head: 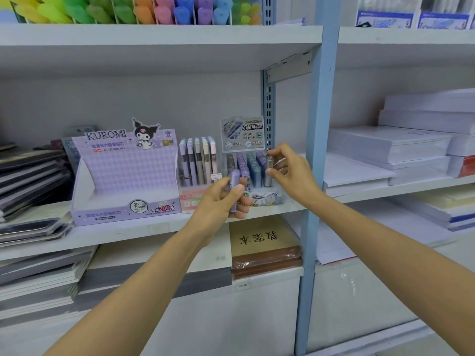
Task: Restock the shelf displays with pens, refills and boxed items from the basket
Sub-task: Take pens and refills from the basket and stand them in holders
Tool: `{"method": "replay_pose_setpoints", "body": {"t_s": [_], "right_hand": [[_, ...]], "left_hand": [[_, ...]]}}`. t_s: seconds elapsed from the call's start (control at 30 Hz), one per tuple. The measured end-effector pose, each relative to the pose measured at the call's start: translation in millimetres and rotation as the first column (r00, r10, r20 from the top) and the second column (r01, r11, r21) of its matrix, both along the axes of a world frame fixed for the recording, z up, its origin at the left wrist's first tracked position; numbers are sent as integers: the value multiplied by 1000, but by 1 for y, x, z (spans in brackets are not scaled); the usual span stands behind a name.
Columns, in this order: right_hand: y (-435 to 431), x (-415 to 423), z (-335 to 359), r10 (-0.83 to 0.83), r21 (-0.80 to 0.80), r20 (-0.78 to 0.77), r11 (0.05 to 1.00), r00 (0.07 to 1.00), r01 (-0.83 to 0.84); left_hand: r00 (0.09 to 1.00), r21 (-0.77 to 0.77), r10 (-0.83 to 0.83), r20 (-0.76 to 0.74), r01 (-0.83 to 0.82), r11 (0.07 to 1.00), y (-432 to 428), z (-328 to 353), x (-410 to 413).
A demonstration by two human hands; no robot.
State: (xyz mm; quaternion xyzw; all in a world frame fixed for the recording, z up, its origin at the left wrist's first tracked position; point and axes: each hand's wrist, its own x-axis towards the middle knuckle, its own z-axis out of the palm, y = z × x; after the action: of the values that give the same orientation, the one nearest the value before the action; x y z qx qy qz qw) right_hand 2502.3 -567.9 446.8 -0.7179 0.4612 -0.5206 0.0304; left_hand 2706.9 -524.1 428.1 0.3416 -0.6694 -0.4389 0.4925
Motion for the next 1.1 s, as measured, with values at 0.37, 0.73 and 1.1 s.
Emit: {"method": "replay_pose_setpoints", "body": {"t_s": [0.37,0.73,1.1], "right_hand": [[-5,-5,-4,-145,-95,-175,987,974,130],[34,12,4,337,85,205,929,919,-360],[27,-14,14,131,-46,357,991,925,-122]], "left_hand": [[999,67,15,-41,-12,998,2,-3,-3],[996,9,86,-4,-86,996,7,0,-18],[649,-779,602,465,-23,626,12,-12,-15]]}}
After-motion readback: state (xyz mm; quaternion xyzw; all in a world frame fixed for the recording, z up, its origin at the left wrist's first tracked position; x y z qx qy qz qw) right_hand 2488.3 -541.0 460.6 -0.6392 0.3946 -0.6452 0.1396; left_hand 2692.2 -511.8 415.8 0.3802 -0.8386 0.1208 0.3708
